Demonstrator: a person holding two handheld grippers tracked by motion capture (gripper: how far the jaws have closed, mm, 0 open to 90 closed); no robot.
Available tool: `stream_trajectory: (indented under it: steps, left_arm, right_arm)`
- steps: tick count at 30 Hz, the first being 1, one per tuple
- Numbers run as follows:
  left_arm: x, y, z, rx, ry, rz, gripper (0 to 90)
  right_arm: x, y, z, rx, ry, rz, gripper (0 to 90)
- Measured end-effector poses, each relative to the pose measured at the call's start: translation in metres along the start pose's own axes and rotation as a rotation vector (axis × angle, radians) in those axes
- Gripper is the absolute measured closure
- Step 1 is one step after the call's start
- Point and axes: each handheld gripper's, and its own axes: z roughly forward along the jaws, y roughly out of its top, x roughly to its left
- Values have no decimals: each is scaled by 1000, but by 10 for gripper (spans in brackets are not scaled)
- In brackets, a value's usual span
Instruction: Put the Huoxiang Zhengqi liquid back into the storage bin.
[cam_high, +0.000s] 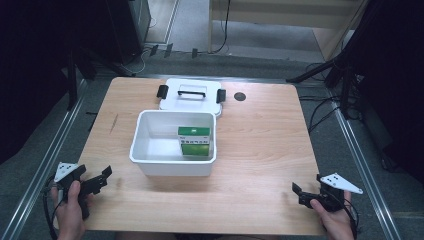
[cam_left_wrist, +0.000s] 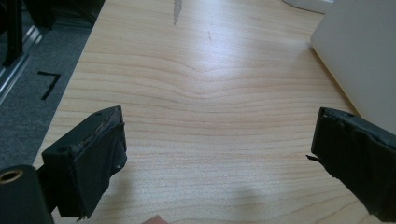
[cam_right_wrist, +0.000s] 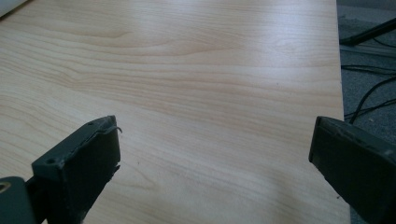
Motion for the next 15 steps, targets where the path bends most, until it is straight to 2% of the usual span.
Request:
stream_trajectory:
  steps: [4, 12, 15]
  left_arm:
    - [0, 0, 0, 2, -1, 0, 40]
    - [-1, 0, 1, 4, 0, 3, 40]
    - [-1, 0, 1, 2, -2, 5, 40]
  right_arm:
    - [-2, -7, -3, -1, -3, 18, 34]
    - [-4, -14, -9, -56, 7, 72, 53]
    - [-3, -15, -9, -62, 0, 77, 62]
